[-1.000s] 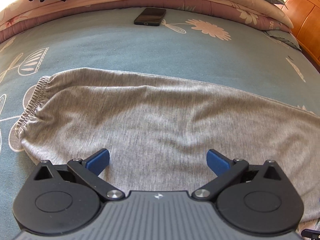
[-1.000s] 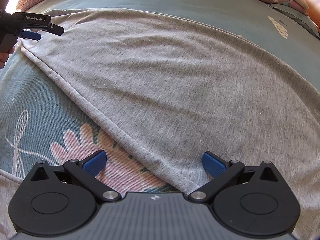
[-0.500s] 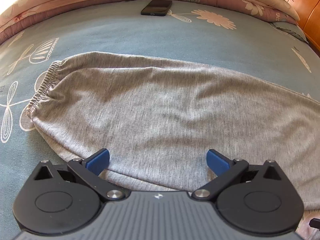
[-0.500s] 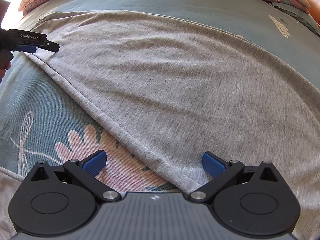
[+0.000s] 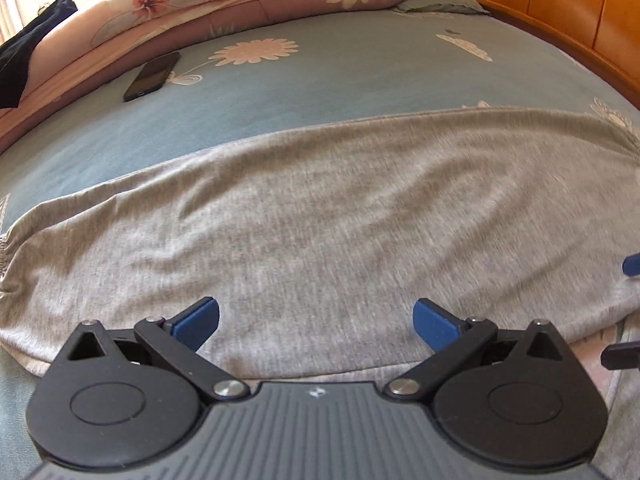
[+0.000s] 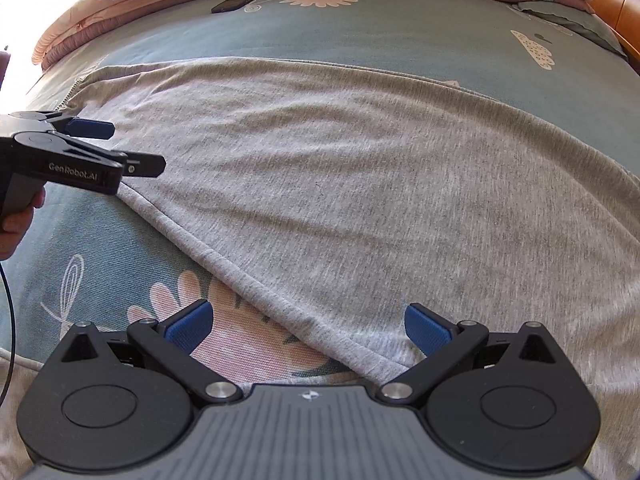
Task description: Fold clothes
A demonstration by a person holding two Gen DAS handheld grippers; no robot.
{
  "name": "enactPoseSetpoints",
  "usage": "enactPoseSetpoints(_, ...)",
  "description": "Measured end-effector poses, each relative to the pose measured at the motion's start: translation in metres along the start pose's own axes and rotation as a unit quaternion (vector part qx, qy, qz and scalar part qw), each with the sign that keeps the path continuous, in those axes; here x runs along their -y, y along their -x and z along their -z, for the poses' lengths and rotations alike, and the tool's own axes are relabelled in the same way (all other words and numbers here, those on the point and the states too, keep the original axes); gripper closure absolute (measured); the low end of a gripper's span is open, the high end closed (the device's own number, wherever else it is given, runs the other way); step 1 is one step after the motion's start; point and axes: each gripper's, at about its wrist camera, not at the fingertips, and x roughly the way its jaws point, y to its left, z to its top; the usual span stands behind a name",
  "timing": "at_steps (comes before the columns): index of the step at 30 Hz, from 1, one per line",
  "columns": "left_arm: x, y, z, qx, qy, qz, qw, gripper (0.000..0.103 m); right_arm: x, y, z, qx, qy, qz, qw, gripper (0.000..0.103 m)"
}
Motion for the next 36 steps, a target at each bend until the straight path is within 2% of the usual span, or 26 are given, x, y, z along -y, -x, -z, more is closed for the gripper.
enactPoseSetpoints(4, -0.002, 0.010, 0.004, 0.001, 0.008, 0.002, 1.0000, 0.001, -0.004, 0.005, -0.001, 0.004, -0.001, 0.011, 1.000, 0.000)
enactPoseSetpoints(6, -0.006, 0.026, 0.005, 0.020, 0.014, 0.007, 0.9997, 0.001, -0.006, 0.009, -0.001, 0.011, -0.006, 0.015, 1.000, 0.000)
enactPoseSetpoints(11, 0.000, 0.056, 0.012, 0.036, -0.011, 0.015, 0.9992, 0.001, -0.016, 0.017, 0.004, 0.022, -0.025, 0.028, 0.999, 0.000)
enactPoseSetpoints(18, 0.023, 0.077, 0.019, 0.028, 0.007, 0.033, 0.9990, 0.001, -0.022, 0.028, 0.014, 0.035, -0.052, 0.008, 0.998, 0.000)
enactPoseSetpoints(22, 0.042, 0.080, 0.012, 0.026, 0.018, 0.013, 0.9994, 0.001, -0.006, 0.024, 0.013, 0.030, -0.055, -0.016, 0.998, 0.000)
enactPoseSetpoints(25, 0.063, 0.079, 0.002, 0.024, 0.035, -0.004, 0.9991, 0.001, 0.017, 0.032, 0.009, 0.034, -0.024, -0.031, 0.999, 0.000)
enactPoseSetpoints(27, 0.082, 0.075, -0.008, 0.018, 0.056, 0.001, 0.9983, 0.001, 0.038, 0.043, 0.009, 0.038, 0.009, -0.027, 0.999, 0.000)
enactPoseSetpoints(30, 0.118, 0.065, -0.024, 0.009, 0.077, 0.025, 0.9967, 0.001, 0.088, 0.067, 0.014, 0.039, 0.052, 0.011, 0.998, 0.000)
enactPoseSetpoints(36, 0.207, 0.043, -0.063, 0.019, 0.050, 0.078, 0.9955, 0.001, 0.208, 0.110, 0.036, 0.030, 0.030, 0.089, 0.995, 0.000)
